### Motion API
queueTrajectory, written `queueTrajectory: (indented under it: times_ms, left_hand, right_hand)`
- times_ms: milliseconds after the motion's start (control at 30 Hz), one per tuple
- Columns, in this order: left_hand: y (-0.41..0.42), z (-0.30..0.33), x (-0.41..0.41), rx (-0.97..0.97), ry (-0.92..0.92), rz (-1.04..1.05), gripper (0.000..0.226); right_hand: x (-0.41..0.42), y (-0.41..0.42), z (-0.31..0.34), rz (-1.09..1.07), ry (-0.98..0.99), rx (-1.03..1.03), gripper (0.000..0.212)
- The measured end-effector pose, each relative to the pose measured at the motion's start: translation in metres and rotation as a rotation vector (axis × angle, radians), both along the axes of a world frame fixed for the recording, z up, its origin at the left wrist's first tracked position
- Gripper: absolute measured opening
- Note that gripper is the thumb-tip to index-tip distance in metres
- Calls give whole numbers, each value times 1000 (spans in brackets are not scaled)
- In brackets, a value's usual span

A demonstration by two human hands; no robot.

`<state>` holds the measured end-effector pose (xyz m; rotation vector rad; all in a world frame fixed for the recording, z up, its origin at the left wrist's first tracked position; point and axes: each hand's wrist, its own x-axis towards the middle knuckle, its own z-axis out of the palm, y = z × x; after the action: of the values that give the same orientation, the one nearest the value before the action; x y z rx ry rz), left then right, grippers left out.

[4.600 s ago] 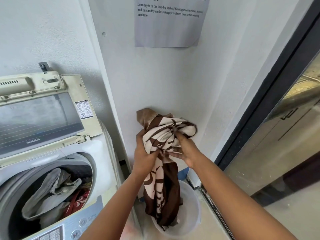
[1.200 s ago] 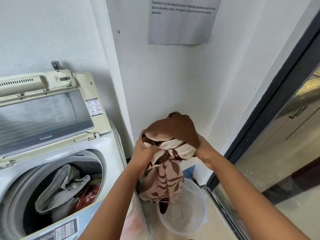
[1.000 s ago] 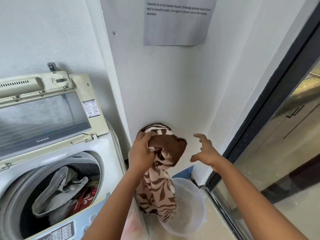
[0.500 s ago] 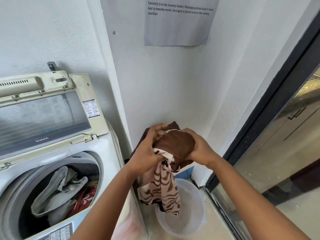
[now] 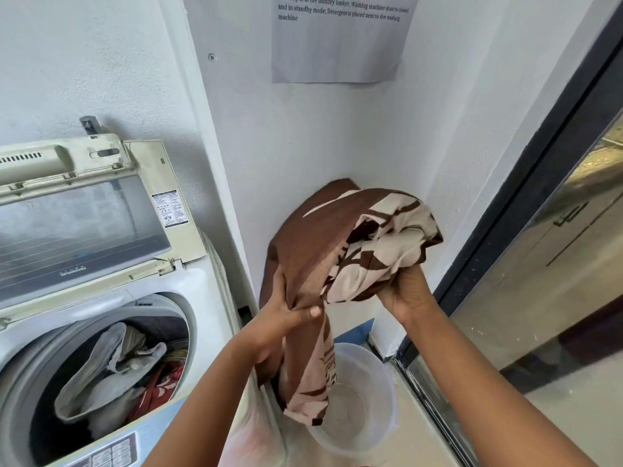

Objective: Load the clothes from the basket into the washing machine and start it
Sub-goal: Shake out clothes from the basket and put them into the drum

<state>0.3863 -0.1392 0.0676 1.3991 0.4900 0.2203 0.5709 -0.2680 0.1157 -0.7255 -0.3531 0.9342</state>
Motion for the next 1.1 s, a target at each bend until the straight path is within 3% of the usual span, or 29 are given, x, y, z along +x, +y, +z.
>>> queueTrajectory:
  times_ms: [67,167,267,333,400,567,633,700,767,833,967,1100]
  left_hand:
    - [-13,10,9,-198,-84,25,113]
    - [-26,18,21,-247,-203,211,83]
    - [-24,17,20,12,-137,487,71]
    - [-19,14,15,228,-42,541,65]
    - [-16,8,9,462,44,512,59]
    - [-19,-10,-2,756,209,450,57]
    - [-23,-11,-4,842,178,382,58]
    - [-25,-8,-2,872,106,266,58]
    - [-29,-2,1,815,15,190,59]
    - [-30,2,1,748,-69,200,63]
    - [-30,9,-3,570,-132,162,88]
    - [-20,6,-8,428,-16,27,125]
  right_hand:
    - [-18,3,-14,50,61,-96,34]
    - [-35,3,-40,111,40,-340,27]
    - [-24,-4,-66,134,-240,-749,26]
    - [-13,-12,-82,91,-312,-1001,53]
    - [-6,-19,-88,-2,-397,-1087,80]
    - [1,-26,-75,40,-895,-929,120]
    - [-1,-25,-71,154,-1174,-884,131]
    - [-8,-20,-72,233,-1321,-821,134]
    - [-16,-13,-79,175,-1298,-674,124]
    - [-18,-12,-80,109,-1179,-556,98]
    - [-11,-18,-75,28,-1036,-526,46]
    - [-6,-19,-64,-146,-804,-446,37]
